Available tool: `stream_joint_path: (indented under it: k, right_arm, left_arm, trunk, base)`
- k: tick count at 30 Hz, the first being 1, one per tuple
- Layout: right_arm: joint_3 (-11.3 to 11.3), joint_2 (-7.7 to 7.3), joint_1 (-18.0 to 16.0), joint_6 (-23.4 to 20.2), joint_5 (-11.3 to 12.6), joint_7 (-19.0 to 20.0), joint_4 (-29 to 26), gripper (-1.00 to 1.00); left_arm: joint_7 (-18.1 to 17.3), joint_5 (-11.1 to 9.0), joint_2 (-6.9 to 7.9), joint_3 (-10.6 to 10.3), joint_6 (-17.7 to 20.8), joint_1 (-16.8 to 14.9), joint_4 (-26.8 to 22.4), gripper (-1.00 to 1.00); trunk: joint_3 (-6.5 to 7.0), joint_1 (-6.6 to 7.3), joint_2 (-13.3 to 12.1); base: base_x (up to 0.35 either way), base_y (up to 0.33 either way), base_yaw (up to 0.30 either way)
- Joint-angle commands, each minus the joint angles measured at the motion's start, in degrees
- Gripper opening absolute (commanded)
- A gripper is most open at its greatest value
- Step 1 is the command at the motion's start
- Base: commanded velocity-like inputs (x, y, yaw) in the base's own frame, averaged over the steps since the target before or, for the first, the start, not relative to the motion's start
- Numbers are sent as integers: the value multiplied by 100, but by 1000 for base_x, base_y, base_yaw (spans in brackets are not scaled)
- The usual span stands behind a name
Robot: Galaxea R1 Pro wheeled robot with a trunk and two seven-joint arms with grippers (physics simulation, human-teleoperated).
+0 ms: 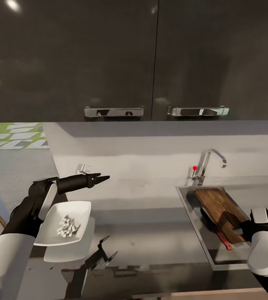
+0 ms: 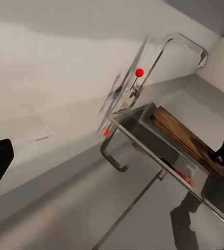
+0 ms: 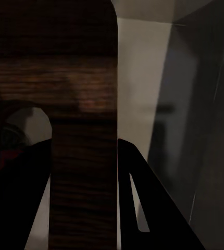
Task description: In the kitchen, take the Vidalia onion out of the sink, dice it on the chopping board with the paring knife, put the diced onion into the bowl on the countertop, then place both the paring knife and the chopping board into the sink.
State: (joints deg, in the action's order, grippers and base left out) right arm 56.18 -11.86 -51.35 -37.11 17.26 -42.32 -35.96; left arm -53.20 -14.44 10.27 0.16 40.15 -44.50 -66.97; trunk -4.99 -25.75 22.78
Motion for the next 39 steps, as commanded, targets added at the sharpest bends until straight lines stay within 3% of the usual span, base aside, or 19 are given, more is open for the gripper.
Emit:
stream_joint_path:
  k: [1, 39]
  right_arm:
    - [4, 0, -6, -3, 60, -48, -7, -100]
    - [-2, 0, -6, 2, 67, -39, -25, -100]
  left_arm:
    - [-6, -24, 1, 2, 36, -6, 0, 100]
    - [-6, -24, -5, 2, 36, -6, 0, 100]
  trunk:
    - [-20, -4, 14]
    - [-257, -4, 14]
  base:
    - [0, 0, 0]
    - [0, 0, 0]
